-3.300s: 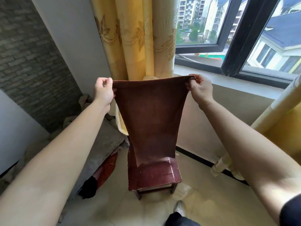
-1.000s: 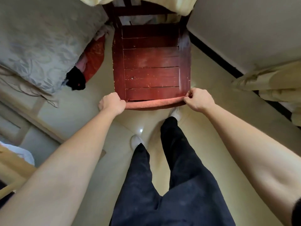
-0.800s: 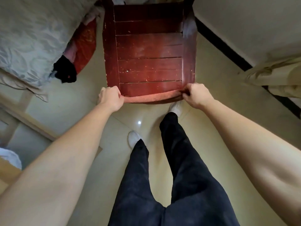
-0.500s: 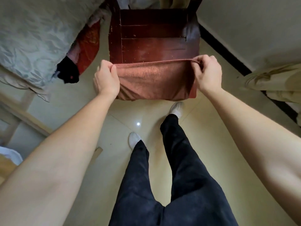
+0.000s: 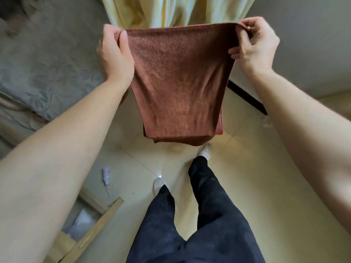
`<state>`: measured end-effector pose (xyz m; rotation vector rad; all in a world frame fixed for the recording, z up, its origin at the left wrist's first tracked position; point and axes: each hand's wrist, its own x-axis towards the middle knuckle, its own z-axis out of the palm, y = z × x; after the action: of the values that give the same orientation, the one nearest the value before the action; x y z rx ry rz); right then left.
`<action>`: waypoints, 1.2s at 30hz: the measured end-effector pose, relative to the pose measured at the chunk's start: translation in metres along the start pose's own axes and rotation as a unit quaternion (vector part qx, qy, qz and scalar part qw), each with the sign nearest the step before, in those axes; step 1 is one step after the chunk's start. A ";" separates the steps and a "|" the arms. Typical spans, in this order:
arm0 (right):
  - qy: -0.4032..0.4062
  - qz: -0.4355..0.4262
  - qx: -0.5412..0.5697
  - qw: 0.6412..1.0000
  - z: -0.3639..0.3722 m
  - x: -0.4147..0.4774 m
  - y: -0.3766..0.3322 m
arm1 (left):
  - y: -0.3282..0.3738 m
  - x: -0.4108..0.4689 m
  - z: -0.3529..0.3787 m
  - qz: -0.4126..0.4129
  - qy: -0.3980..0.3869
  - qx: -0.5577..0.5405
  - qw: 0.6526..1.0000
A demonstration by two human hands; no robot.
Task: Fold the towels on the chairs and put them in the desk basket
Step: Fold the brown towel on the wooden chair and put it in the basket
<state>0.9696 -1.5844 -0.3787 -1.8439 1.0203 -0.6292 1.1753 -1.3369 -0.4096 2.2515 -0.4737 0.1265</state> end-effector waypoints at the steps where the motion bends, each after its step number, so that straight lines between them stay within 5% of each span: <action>1: 0.004 -0.008 0.007 1.000 -0.004 -0.001 -0.011 | 0.007 0.004 -0.008 0.005 0.004 -0.010 1.000; 9: 0.096 -0.151 -0.015 0.984 -0.027 0.013 -0.073 | 0.065 0.039 -0.058 0.048 0.069 -0.067 0.994; 13: 0.087 -0.154 -0.028 0.984 -0.019 0.026 -0.073 | 0.073 0.047 -0.052 0.033 0.062 -0.065 0.995; 26: -0.101 -0.018 -0.167 0.980 0.023 0.016 0.058 | -0.037 -0.032 0.010 -0.048 -0.108 0.077 0.990; 36: -0.268 -0.014 -0.312 0.911 0.018 -0.067 0.145 | -0.102 -0.136 0.012 -0.008 -0.343 0.244 0.907</action>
<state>0.8914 -1.5552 -0.5163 -2.3939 0.8664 0.2420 1.0873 -1.2444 -0.5223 2.7641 -0.8665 -0.6506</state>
